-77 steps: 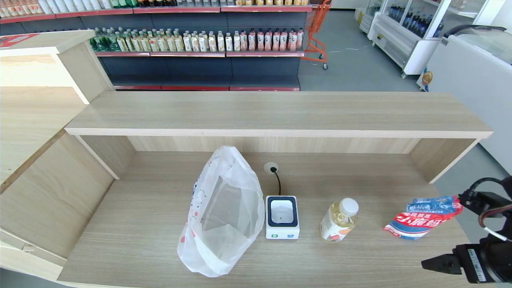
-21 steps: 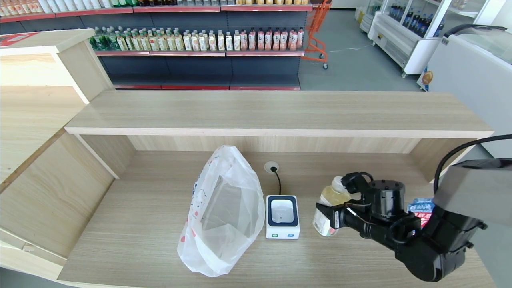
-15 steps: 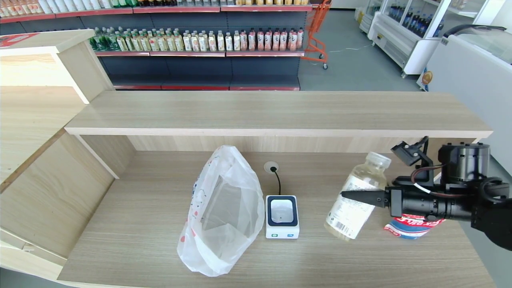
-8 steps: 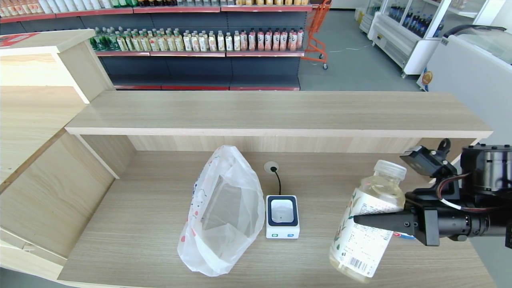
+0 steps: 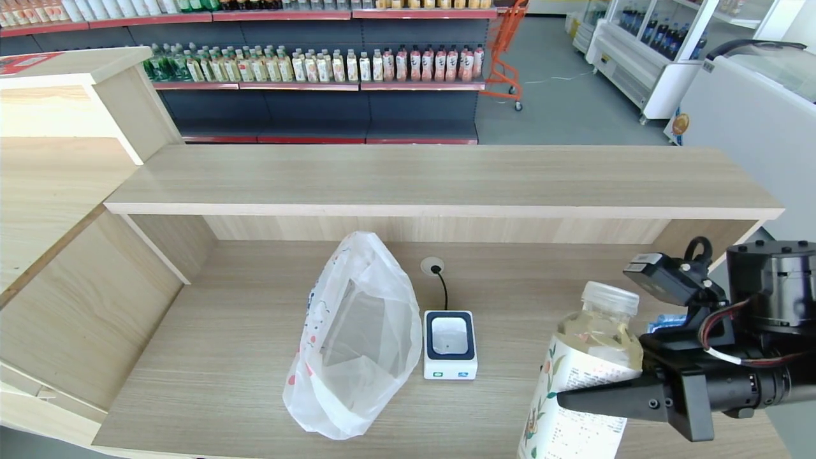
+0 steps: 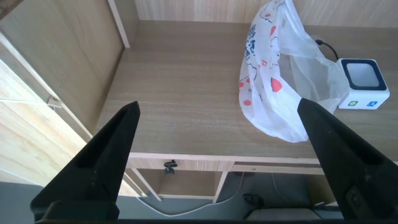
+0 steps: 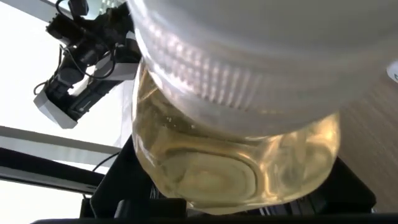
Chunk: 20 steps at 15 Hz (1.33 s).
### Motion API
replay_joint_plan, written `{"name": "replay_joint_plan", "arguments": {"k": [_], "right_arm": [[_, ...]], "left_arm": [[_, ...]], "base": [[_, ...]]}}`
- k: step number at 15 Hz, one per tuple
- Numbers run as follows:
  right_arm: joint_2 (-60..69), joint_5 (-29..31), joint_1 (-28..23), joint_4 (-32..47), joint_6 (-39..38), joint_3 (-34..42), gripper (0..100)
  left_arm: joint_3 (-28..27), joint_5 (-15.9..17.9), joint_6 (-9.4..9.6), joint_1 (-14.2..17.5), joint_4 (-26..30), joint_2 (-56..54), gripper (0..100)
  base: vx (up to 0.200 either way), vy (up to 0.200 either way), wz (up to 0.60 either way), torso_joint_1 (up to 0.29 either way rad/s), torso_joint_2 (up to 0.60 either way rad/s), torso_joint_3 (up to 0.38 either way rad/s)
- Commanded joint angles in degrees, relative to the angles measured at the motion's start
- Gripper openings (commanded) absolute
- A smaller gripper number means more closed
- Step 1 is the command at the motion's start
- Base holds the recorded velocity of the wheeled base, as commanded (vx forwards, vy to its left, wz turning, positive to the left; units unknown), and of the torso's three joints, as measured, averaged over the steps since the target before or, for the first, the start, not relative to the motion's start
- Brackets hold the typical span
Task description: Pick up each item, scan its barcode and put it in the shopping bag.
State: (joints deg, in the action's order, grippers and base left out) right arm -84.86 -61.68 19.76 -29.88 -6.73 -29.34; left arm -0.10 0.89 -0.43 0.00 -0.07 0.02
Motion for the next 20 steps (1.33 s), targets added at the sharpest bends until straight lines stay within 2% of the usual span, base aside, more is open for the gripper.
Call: {"name": "replay_joint_plan", "arguments": {"k": [1,4,10,11,12,13,15,16,17,20], "right_arm": [[-0.7,3.5,3.2,-0.4,0.1,-0.3,0],[-0.7,4.5,5.4,-0.4,0.1,-0.4,0],[-0.8,4.8,4.6,-0.4,1.4,-0.5,0],[-1.1,6.4,4.3,-0.4,2.9,-0.6,0],[-2.0,8.7,4.1,-0.6,5.7,-0.6,0],[-6.7,14.0,0.5,-2.6,19.3,-1.9,0],[-16.0,14.3,-7.3,-4.3,42.6,-8.4,0],[-20.4,13.6,-8.9,-4.4,50.3,-12.5,0],[-23.8,13.2,-9.1,-5.5,53.5,-15.7,0],[-31.5,10.9,-7.5,-14.0,53.5,-20.7,0]], "left_arm": [[0.0,0.0,-0.01,0.0,0.0,0.0,100],[0.0,0.0,-0.01,0.0,0.0,0.0,100],[0.0,0.0,-0.01,0.0,0.0,0.0,100],[0.0,0.0,-0.01,0.0,0.0,0.0,100],[0.0,0.0,-0.01,0.0,0.0,0.0,100],[0.0,0.0,-0.01,0.0,0.0,0.0,100],[0.0,0.0,-0.01,0.0,0.0,0.0,100],[0.0,0.0,-0.01,0.0,0.0,0.0,100],[0.0,0.0,-0.01,0.0,0.0,0.0,100],[0.0,0.0,-0.01,0.0,0.0,0.0,100]], "base": [[0.0,0.0,0.0,0.0,0.0,0.0],[0.0,0.0,0.0,0.0,0.0,0.0],[0.0,0.0,0.0,0.0,0.0,0.0],[0.0,0.0,0.0,0.0,0.0,0.0],[0.0,0.0,0.0,0.0,0.0,0.0],[0.0,0.0,0.0,0.0,0.0,0.0],[0.0,0.0,0.0,0.0,0.0,0.0],[0.0,0.0,0.0,0.0,0.0,0.0],[0.0,0.0,0.0,0.0,0.0,0.0],[0.0,0.0,0.0,0.0,0.0,0.0]]}}
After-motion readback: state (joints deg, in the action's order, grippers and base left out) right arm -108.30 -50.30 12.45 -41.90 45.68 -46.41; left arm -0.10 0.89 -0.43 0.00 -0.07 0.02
